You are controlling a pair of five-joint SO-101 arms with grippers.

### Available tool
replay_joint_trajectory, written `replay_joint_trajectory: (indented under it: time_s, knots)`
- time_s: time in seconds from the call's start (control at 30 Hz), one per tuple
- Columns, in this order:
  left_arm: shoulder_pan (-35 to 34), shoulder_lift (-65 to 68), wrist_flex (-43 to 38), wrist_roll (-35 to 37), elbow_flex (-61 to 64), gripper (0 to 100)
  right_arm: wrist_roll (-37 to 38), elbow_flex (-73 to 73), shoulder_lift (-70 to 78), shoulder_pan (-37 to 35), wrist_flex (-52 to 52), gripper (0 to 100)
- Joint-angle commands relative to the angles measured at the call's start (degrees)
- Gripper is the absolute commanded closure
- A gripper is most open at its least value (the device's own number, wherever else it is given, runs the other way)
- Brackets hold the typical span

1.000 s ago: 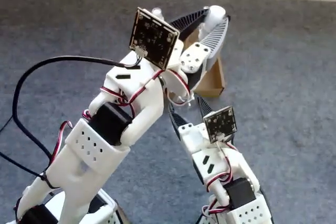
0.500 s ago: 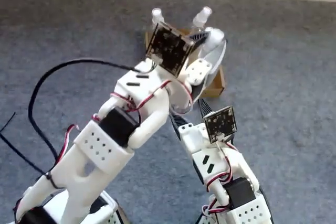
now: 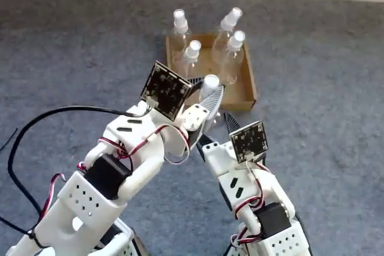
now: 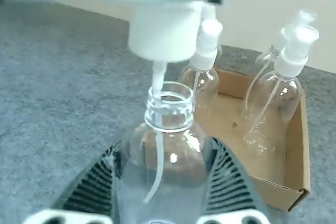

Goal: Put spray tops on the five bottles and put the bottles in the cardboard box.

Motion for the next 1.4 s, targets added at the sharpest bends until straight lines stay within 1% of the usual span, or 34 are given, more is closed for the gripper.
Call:
replay_joint_trajectory:
  time_s: [0.0,0.07,0.17,0.37,0.53,0.6,0.77,0.97,1.13,1.3,1.37]
  knots:
    - [-1.2,-1.3,3.6,0.0,-0.1,88,-0.7,-0.7,-0.8,0.0,-1.5,99.5]
    - [-1.5,-1.5,4.7,0.0,-0.2,85,-0.7,-0.7,-0.8,0.0,-1.5,99.5]
    - [-1.7,-1.7,5.2,0.0,-1.1,85,-0.7,-0.7,-0.8,0.0,-1.5,99.5]
    - [-1.7,-1.5,11.2,-0.2,-10.9,85,-0.7,-0.7,-0.8,0.0,-1.5,99.5]
    - [-6.5,-1.1,10.8,-3.9,-16.5,85,-0.6,-0.7,-0.8,0.0,-1.5,99.5]
    - [-6.5,-1.1,10.5,-5.0,-16.5,85,-0.6,-0.7,-0.8,0.0,-1.5,99.5]
    - [-3.9,0.2,10.5,-9.8,-15.1,85,-0.6,-0.7,-0.8,0.0,-1.5,99.5]
    - [-1.7,8.2,10.7,-9.8,-16.8,85,-0.6,-0.7,-0.8,0.0,-1.5,99.5]
    - [-1.5,14.1,10.8,-9.8,-16.3,85,-0.6,-0.7,-0.8,0.0,-1.5,99.5]
    - [-1.1,14.1,10.8,-9.8,-14.5,85,-0.6,-0.7,-0.8,0.0,-1.5,99.5]
    - [-0.3,13.1,12.4,-9.8,-14.5,85,-0.6,-0.7,-0.8,0.1,-1.5,99.5]
